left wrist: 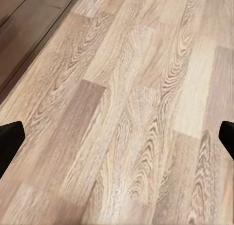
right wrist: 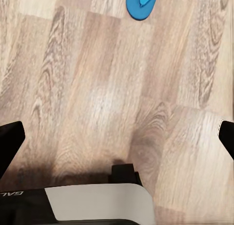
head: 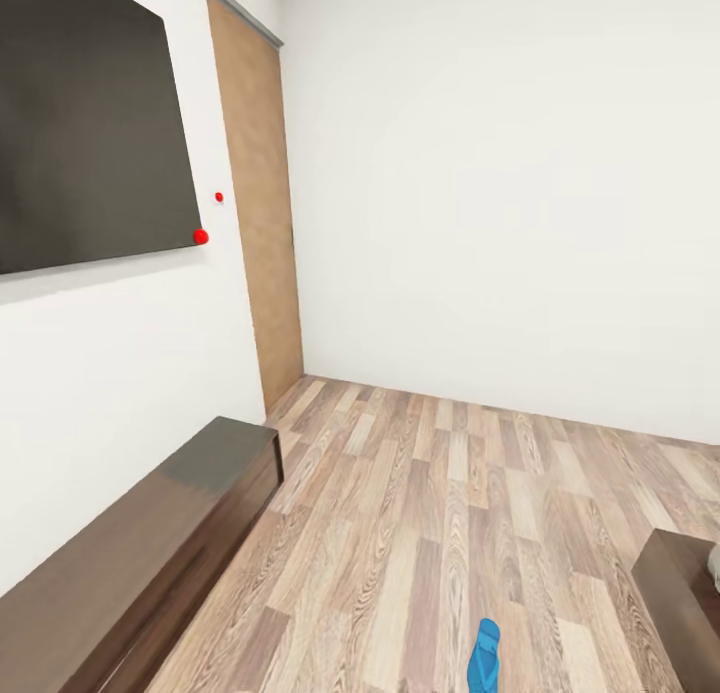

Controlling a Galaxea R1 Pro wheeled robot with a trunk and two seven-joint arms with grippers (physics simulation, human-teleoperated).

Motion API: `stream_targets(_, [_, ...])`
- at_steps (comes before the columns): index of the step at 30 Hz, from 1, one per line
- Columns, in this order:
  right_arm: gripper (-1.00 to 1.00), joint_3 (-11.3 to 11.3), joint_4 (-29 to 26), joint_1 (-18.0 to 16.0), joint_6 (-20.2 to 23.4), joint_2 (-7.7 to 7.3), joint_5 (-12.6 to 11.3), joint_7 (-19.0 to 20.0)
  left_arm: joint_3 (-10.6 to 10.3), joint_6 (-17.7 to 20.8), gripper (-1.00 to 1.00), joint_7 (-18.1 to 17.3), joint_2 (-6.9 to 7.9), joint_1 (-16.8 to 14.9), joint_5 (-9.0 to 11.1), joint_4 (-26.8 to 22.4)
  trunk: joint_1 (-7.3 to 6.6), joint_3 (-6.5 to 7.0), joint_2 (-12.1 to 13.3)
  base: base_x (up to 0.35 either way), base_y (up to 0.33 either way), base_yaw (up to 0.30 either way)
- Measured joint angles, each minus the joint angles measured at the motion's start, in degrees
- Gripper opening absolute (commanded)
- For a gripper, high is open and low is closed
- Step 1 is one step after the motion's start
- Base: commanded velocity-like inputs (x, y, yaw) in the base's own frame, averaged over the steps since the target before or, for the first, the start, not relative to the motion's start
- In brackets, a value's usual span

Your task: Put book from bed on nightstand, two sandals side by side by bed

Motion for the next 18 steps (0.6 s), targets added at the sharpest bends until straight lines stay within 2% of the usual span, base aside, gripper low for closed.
stream_targets(18, [1.00,0.00,0.08,0.00,-0.02,0.08,0.03,0.00,-0.08,0.00,1.00,0.00,-0.04,0.00,0.00,0.08,0.00,0.00,0.00,0.000,0.000,-0.254])
